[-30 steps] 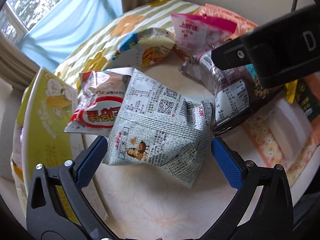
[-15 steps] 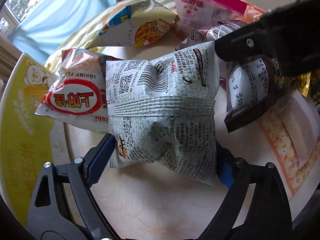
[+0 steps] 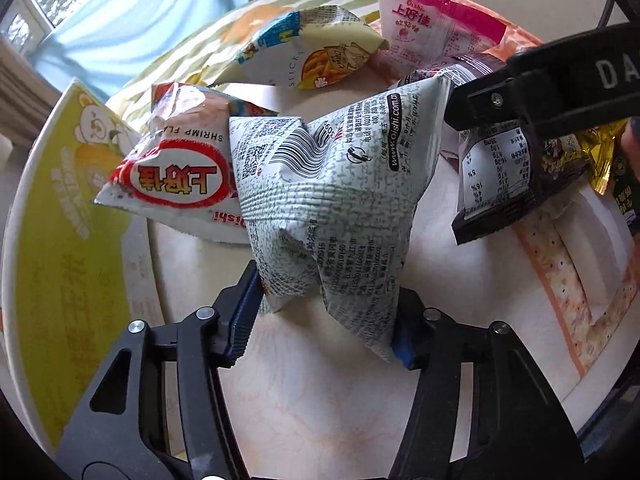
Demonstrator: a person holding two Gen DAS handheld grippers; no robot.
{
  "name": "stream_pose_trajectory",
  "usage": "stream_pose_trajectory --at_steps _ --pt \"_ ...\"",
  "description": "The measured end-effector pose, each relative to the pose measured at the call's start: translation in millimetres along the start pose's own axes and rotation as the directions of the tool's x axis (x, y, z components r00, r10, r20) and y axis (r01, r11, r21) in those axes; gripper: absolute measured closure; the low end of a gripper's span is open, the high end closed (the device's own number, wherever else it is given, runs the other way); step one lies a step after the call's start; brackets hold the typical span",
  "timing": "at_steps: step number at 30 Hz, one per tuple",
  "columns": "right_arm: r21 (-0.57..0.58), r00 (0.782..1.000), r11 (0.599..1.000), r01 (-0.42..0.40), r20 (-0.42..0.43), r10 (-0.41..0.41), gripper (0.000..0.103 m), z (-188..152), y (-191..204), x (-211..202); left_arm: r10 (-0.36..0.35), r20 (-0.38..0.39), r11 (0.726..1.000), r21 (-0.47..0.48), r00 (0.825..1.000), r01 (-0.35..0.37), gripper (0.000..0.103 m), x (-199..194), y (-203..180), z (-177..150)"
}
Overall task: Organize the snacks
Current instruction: 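Grasp the grey-green printed bag with the left tool while the right tool grasps the brown bag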
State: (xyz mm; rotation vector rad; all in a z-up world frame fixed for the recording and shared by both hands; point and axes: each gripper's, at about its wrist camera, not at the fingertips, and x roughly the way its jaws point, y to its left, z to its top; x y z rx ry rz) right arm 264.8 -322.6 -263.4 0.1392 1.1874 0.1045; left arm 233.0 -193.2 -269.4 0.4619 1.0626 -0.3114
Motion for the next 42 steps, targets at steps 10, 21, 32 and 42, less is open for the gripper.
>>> stream_pose_trajectory --at_steps 10,21,32,42 --pt "0.0 1.0 1.0 0.012 -0.006 -0.012 0.004 -2.7 5.1 5.6 -0.008 0.023 0.999 -0.04 1.0 0.009 0.06 -27.4 9.0 -21.3" --pt "0.0 1.0 1.0 -0.002 0.009 0.002 0.034 -5.7 7.3 4.0 -0.004 0.036 0.998 -0.055 0.999 0.006 0.061 -40.6 8.3 -27.0" --pt "0.018 0.997 0.999 -0.051 0.061 0.05 0.046 -14.0 8.2 -24.3 0.012 0.076 0.998 -0.07 0.997 -0.007 0.062 -70.2 11.7 -31.7" --pt "-0.05 0.986 0.995 -0.084 0.14 0.09 0.046 -17.4 26.6 -82.6 0.079 0.172 0.991 -0.121 0.982 -0.059 0.062 -130.0 22.7 -31.2"
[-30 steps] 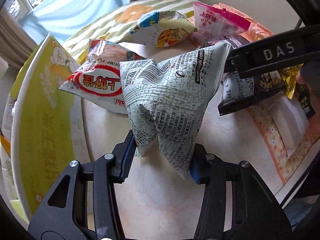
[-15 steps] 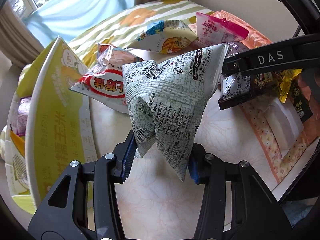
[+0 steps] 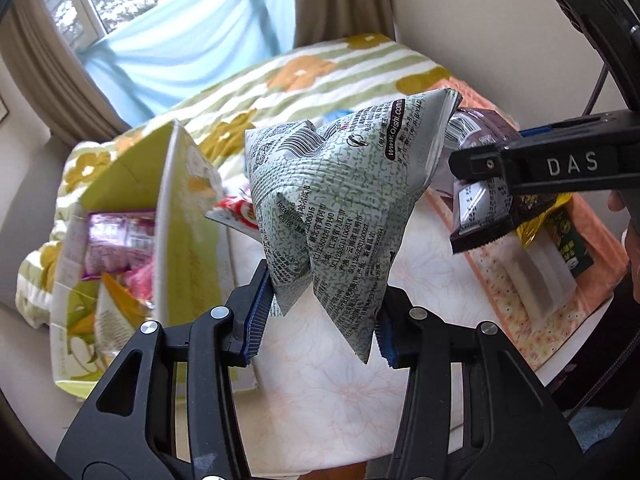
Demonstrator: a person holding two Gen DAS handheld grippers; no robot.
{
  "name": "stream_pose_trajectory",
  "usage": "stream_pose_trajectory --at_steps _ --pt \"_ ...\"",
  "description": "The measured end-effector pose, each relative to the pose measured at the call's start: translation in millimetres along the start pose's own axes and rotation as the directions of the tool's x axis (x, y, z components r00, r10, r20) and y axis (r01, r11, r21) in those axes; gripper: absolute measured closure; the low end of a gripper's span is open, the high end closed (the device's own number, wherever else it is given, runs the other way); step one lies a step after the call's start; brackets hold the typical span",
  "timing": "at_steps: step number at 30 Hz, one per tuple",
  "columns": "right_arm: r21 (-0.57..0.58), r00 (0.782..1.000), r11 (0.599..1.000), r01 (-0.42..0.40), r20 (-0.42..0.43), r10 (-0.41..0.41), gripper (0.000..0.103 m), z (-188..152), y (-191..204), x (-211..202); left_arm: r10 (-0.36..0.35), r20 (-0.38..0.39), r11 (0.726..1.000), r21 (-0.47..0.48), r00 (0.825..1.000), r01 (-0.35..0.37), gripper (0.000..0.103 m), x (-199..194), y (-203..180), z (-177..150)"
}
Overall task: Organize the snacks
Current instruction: 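Grasp the grey-green printed bag with the left tool while the right tool grasps the brown bag, then carry both bags over the cardboard box and open both tools to drop them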
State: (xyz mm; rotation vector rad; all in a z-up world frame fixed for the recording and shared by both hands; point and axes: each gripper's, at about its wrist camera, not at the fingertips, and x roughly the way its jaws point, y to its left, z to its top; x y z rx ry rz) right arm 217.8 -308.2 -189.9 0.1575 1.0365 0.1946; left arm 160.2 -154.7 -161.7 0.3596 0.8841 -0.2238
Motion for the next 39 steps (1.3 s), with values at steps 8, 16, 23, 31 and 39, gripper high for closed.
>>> stream_pose_trajectory --at_steps 8,16,23,31,39 --pt "-0.094 0.995 0.995 -0.043 0.083 0.051 0.046 23.5 37.9 -46.6 0.068 0.084 0.994 -0.092 0.994 -0.06 0.062 -39.0 36.9 14.5" --pt "-0.185 0.983 0.98 -0.067 0.155 0.097 0.046 59.9 107.6 -58.3 0.119 0.118 0.982 -0.162 0.986 -0.099 0.062 -36.5 111.5 29.3" --pt "-0.18 0.976 0.979 -0.094 0.18 0.126 0.046 92.5 180.3 -32.8 0.131 0.089 0.982 -0.149 0.987 -0.117 0.062 -9.8 198.4 34.2" --pt "-0.144 0.981 0.985 -0.094 0.154 0.116 0.046 116.9 250.4 18.3 0.106 0.015 0.988 -0.111 0.994 -0.104 0.062 40.5 278.6 32.7" --pt "-0.087 0.993 0.995 -0.054 0.104 0.063 0.046 124.3 264.1 54.2 0.031 -0.031 0.995 -0.093 0.999 -0.034 0.0 78.5 302.9 28.3"
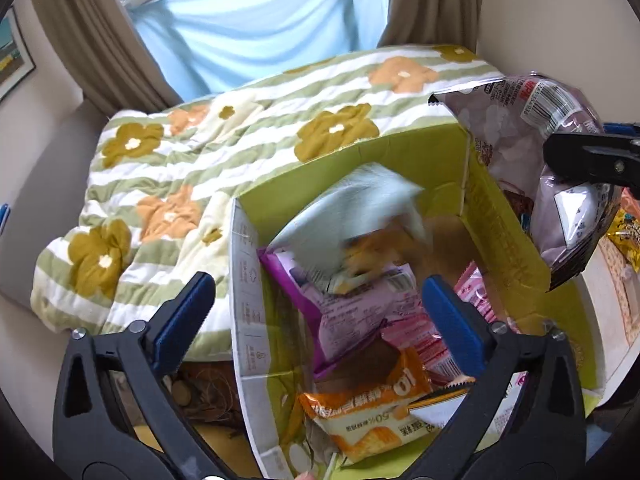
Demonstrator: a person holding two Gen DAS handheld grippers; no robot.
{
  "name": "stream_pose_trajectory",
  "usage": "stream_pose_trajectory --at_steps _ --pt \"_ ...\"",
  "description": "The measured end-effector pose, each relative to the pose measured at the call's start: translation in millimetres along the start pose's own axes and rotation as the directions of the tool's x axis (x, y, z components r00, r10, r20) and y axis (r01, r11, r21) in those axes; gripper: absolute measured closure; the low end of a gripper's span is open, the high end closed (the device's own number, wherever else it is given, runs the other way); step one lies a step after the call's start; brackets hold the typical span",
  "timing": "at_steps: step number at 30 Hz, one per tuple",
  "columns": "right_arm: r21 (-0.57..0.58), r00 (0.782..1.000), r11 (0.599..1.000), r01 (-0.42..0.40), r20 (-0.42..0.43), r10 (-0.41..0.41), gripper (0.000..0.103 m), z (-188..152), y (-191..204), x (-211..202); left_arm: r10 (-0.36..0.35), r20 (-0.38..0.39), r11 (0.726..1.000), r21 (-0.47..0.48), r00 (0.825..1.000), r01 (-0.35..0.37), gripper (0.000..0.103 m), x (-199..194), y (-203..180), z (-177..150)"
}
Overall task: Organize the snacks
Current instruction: 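Carry both bags over the cardboard box and open both tools to drop them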
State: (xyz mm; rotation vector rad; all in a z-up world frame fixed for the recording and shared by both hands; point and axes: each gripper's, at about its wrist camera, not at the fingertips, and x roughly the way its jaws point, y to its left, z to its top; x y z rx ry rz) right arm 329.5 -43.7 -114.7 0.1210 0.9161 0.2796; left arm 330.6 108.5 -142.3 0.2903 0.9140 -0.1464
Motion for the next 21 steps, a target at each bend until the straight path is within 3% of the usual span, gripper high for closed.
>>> stream_pose_trajectory --at_steps 6,13,18,20,21 --pt "-0.01 0.999 1.0 0.002 -0.034 -0.002 0.046 2.8 0.9 15.0 -0.038 -0.036 0.997 -0.067 0.999 0.035 0.0 1.1 11.6 -13.8" --pt "-0.071 0.997 0.996 -0.059 -0.057 0.055 0.046 12.6 21.1 29.7 -0.03 -0.053 0.992 -0.121 0.998 0.023 0.0 -9.5 22.1 -21.5" --pt "-0.114 0.994 0.99 -0.081 -0.076 0.072 0.044 20.4 39.9 43.0 0.014 -0.07 0.99 -0.138 0.997 -0.024 0.0 -13.3 32.3 -26.4" --pt "-0.12 0.995 0.989 -0.089 -0.064 0.082 0.034 20.0 42.2 44.1 0.011 -0.074 0.988 -0.152 0.997 -0.022 0.0 -14.5 35.8 -28.4" --pt "-0.123 0.995 0.988 -0.091 -0.048 0.086 0.017 18.9 42.8 42.5 0.012 -0.076 0.988 -0.154 0.997 -0.024 0.0 -14.7 36.7 -29.3"
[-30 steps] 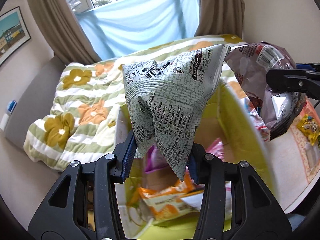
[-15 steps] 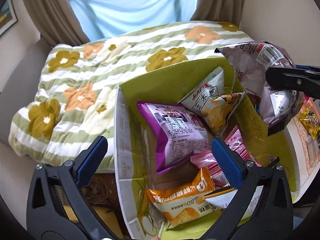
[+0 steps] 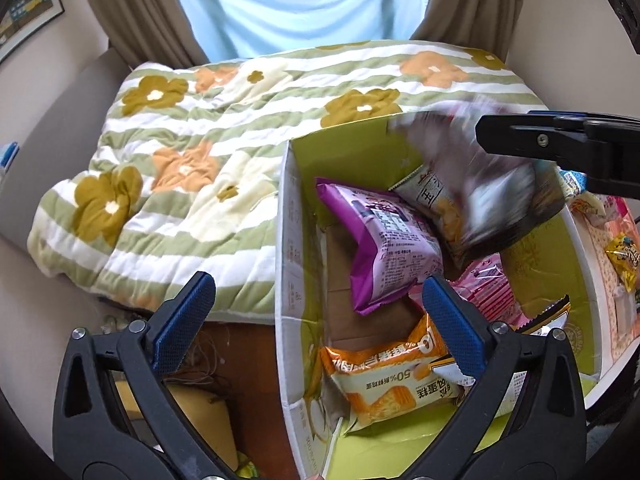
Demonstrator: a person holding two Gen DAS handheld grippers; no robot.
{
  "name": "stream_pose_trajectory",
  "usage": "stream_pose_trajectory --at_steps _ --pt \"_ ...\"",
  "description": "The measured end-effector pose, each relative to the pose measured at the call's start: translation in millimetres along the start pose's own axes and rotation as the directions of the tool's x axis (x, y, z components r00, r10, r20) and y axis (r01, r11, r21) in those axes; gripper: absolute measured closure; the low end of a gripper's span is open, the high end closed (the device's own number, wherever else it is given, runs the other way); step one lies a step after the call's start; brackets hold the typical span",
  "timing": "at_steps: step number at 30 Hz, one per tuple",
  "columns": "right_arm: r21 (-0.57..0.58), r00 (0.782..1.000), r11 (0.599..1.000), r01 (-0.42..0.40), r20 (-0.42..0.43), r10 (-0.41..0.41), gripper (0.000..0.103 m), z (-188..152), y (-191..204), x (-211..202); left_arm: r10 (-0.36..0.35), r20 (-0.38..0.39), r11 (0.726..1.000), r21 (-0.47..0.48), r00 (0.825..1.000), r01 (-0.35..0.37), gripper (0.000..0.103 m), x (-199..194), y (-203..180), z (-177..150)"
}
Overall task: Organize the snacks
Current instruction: 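Carry both bags over the cardboard box and open both tools to drop them, then grasp the shrimp-flake bag with the left tool while the right tool grasps the yellow Pillows bag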
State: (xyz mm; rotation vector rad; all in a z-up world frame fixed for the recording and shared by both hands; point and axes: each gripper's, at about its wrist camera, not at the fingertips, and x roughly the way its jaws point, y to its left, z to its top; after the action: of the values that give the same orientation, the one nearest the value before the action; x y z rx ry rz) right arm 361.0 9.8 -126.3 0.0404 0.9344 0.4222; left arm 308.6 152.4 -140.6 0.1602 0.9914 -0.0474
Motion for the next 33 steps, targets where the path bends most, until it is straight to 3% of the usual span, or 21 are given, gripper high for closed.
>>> stream_pose_trajectory --at_steps 1,2,21,33 --pt "-0.004 1.0 1.0 -0.003 0.013 0.004 0.004 -1.8 0.2 -2.2 0.002 -0.001 1.0 0.0 1.0 -0.002 0.0 -0.5 0.4 -0.8" --pt "-0.01 1.0 1.0 -0.007 0.028 0.007 0.001 -4.4 1.2 -5.1 0.003 -0.002 1.0 0.001 1.0 -0.003 0.0 -1.0 0.8 -1.8" --pt "0.055 0.99 0.992 0.112 0.078 -0.116 0.001 -39.3 -13.0 -60.4 -0.035 0.034 0.998 0.048 0.999 0.033 0.0 -25.8 -17.8 -7.9" --pt "0.144 0.97 0.971 0.189 0.127 -0.208 0.001 -75.7 -64.9 -128.8 -0.12 0.084 0.984 0.141 0.989 0.107 0.0 -52.6 -93.8 5.3"
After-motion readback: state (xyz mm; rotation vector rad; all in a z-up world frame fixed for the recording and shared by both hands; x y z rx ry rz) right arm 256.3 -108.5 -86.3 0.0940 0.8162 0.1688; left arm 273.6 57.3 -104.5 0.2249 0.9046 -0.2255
